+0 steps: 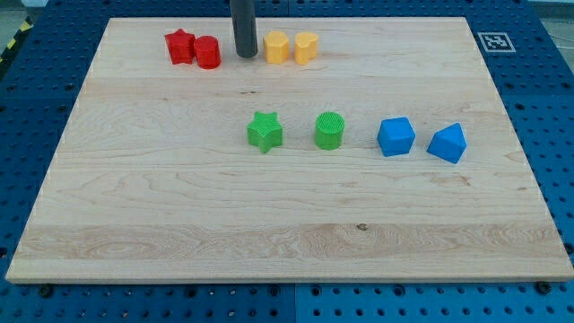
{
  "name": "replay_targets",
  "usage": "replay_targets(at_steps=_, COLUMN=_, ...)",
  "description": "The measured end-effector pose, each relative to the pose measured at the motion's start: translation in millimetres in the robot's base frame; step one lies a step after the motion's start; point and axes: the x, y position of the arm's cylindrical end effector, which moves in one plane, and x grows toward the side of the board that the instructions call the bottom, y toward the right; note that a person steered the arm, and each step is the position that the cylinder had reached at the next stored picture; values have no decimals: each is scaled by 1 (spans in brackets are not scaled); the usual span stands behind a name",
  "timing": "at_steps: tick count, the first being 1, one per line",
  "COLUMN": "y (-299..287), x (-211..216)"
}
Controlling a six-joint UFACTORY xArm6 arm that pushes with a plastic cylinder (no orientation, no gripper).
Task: Move the hexagon into the heart
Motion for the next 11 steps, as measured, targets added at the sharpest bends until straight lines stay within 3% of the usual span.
replay_targets(at_steps=6, y=81, x=-2)
replay_targets(at_steps=11, y=65, x=29)
